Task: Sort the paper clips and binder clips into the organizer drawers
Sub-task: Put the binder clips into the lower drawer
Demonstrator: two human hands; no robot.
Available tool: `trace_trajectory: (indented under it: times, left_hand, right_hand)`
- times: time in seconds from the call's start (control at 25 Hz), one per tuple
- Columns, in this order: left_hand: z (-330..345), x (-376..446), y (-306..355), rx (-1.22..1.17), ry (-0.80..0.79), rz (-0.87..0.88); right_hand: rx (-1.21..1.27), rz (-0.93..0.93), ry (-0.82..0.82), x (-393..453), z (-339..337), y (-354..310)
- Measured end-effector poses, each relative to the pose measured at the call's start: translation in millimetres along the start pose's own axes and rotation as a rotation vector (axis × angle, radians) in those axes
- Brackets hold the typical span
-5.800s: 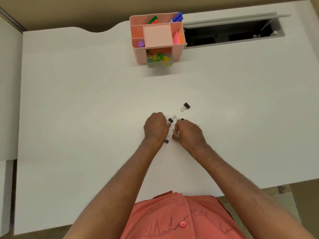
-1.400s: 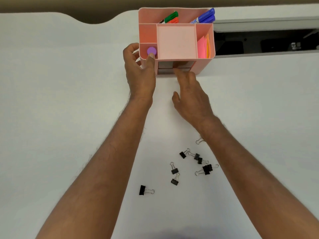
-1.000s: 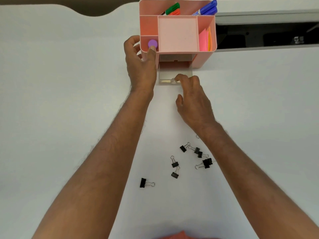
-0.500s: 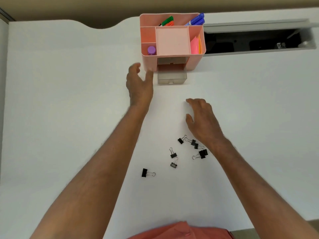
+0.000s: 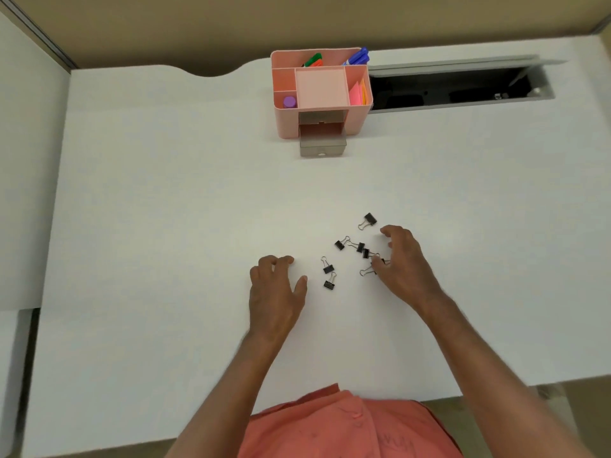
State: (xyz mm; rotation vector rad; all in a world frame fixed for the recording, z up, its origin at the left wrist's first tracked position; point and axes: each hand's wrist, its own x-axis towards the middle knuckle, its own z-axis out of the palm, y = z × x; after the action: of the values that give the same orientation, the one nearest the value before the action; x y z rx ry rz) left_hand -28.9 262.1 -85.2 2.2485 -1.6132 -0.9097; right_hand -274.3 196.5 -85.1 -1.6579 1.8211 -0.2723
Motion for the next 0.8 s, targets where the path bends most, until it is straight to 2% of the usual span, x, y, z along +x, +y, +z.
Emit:
trace_trajectory:
  times: [0.32,0.44,0.64,0.72,0.8]
  left_hand:
    - [8.3,-30.0,-13.8,0.071,-0.031,0.099]
    - [8.3,-25.9,-12.5,0.043,-0.077,0.095]
    - [17.9,-15.1,14.4,-0.208,-0.159,0.139]
    - [22.3,-7.3,29.8,-0.211,-0.144,0.191]
    - [26.1,0.5,41.7,-0.1,-0.138,0.242]
  right_hand:
    - [-0.265,-0.027,0.026,-41.5,23.5,-4.3]
    - [-0.2,-0.026,0.03,-41.3,24.7,-5.8]
    - [0.06,0.057,-0.003,-34.6,20.8,-1.1]
    - [0.131,0.08,-0.017,-34.4,19.2,2.0]
    - [0.155,0.085,-0.018,-34.8,18.7,5.2]
